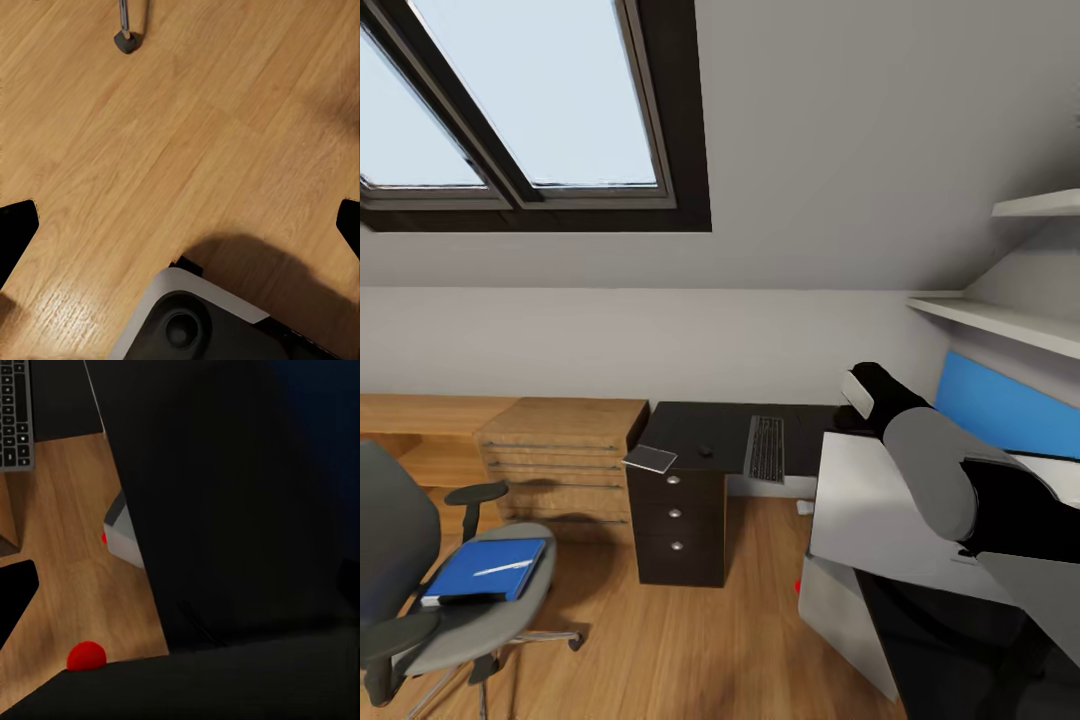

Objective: In the bedroom, organize the workspace by keeping the computer under the desk, ensuring the monitor is on the desk, placing the keyboard on the desk next to the monitor, placing the mouse on the desk next to the keyboard, moving the folder from the swivel chair onto the desk next to the mouse, stacking the notebook on top of the folder with the pen on top of the notebook, and positioning the swivel chair next to the desk.

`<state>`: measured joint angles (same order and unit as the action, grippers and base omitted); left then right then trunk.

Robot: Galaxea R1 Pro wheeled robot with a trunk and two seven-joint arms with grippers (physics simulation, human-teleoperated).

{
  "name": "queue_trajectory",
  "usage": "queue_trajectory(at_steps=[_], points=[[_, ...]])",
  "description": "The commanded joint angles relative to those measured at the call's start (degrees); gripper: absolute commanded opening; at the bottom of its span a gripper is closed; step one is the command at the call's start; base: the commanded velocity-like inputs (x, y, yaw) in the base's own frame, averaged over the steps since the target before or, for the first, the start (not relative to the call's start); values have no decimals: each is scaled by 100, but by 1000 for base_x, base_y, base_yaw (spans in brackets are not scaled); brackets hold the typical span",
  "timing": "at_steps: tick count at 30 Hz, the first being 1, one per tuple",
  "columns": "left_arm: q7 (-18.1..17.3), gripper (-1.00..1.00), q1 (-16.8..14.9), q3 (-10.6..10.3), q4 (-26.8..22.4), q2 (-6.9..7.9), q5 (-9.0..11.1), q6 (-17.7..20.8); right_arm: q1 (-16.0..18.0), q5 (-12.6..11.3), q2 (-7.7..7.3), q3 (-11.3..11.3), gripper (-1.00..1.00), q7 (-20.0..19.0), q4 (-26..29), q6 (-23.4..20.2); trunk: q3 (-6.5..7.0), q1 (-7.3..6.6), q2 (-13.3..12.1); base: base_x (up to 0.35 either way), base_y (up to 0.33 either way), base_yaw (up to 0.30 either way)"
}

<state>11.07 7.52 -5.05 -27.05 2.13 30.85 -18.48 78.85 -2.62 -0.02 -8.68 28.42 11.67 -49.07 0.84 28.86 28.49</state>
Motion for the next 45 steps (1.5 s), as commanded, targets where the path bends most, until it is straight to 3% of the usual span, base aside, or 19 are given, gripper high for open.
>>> queue_trajectory(at_steps=[1, 36, 45], points=[[45, 100, 4, -49, -11, 7, 35, -15, -1, -19, 2, -20, 100, 41, 4, -15, -1, -1, 3, -241, 0, 0], [45, 100, 4, -48, -11, 6, 34, -15, -1, -37, 2, -20, 100, 41, 22, -6, -1, -1, 3, -189, 0, 0], [45, 100, 4, -43, -11, 6, 35, -15, -1, -38, 9, -16, 100, 41, 86, 48, -1, -1, 3, -49, 0, 0]])
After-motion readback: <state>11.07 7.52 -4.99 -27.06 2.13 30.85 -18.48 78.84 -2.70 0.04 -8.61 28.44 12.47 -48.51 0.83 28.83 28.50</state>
